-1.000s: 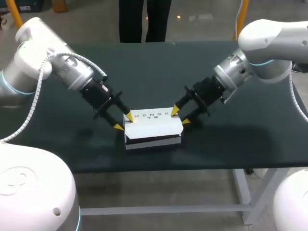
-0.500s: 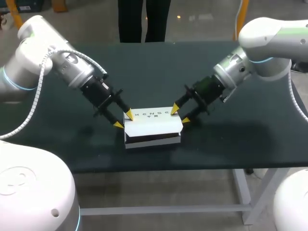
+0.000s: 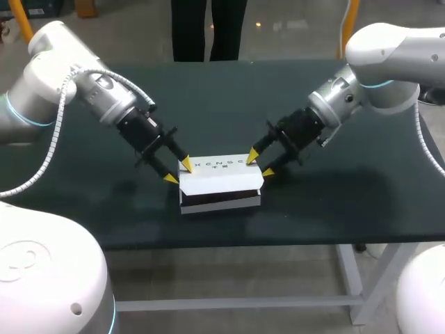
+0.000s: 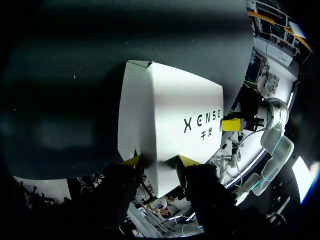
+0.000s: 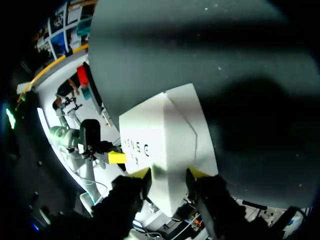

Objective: Assemble the packaging by folding the flat box into shape, placing the metal phone stand inside, and closing the box properly

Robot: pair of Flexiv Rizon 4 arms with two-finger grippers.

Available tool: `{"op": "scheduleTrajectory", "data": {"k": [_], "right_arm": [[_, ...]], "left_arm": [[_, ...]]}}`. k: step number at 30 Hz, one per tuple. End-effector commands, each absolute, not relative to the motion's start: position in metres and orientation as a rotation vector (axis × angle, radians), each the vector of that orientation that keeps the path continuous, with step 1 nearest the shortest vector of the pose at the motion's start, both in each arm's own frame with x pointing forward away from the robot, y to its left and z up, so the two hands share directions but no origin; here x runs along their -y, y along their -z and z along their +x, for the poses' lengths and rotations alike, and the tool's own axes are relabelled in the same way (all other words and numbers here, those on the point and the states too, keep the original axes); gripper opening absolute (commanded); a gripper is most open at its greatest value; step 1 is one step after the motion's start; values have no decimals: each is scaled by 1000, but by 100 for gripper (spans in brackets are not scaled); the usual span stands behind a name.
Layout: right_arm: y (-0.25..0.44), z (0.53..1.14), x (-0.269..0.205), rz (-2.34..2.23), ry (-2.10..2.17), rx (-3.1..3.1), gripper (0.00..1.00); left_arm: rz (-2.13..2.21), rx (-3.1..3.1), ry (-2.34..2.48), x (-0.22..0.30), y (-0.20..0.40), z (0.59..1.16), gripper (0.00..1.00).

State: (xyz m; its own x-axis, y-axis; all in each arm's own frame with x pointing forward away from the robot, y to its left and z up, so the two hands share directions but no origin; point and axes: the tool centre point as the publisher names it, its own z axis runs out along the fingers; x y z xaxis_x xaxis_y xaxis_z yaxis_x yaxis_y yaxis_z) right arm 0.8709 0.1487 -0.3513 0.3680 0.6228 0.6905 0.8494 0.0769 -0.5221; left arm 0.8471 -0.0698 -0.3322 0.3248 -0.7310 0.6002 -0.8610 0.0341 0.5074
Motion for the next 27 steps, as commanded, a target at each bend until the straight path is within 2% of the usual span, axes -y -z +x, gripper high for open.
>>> {"op": "scheduleTrajectory", "data": {"k": [1,27], "right_arm": [[351,876,-155,-1611,270,1334,49],[347,876,-154,-1568,236,1281,49]], "left_arm": [[1714,1436,-173,76,333,851,45],[1663,1414,-101,79,329,852,43]]}}
